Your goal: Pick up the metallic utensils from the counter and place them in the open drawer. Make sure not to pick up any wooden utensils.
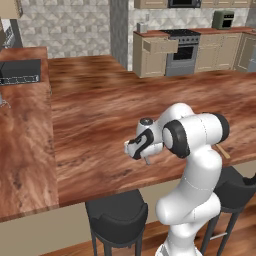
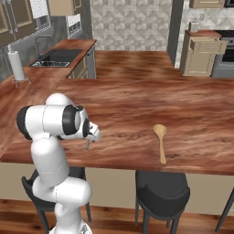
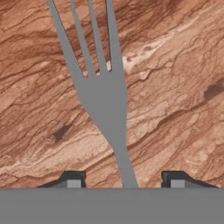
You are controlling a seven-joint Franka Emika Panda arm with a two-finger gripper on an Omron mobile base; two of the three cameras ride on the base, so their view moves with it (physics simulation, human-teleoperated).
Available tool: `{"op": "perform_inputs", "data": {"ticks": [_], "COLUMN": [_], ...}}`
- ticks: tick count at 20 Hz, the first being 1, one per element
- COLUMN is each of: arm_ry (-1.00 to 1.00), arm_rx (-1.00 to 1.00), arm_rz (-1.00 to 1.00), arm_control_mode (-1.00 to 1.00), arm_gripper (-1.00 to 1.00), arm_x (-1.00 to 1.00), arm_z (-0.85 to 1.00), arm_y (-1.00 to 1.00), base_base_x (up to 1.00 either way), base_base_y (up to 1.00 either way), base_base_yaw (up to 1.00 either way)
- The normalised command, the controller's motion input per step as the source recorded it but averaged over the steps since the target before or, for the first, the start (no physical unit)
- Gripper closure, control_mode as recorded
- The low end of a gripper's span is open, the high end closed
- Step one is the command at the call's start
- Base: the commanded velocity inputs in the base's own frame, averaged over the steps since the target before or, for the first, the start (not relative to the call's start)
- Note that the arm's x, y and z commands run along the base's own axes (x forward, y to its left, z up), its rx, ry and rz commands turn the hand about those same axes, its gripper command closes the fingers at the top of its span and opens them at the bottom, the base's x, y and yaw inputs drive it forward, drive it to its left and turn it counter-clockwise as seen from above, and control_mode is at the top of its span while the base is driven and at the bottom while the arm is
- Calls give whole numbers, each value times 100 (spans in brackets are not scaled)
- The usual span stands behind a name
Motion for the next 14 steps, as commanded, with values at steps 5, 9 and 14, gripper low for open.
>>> {"op": "perform_inputs", "data": {"ticks": [5,9,14], "arm_ry": [0,0,0], "arm_rx": [0,0,0], "arm_rz": [0,0,0], "arm_control_mode": [-100,-100,-100], "arm_gripper": [100,100,100], "arm_x": [0,0,0], "arm_z": [-2,0,0], "arm_y": [0,0,0], "base_base_x": [0,0,0], "base_base_y": [0,0,0], "base_base_yaw": [0,0,0]}}
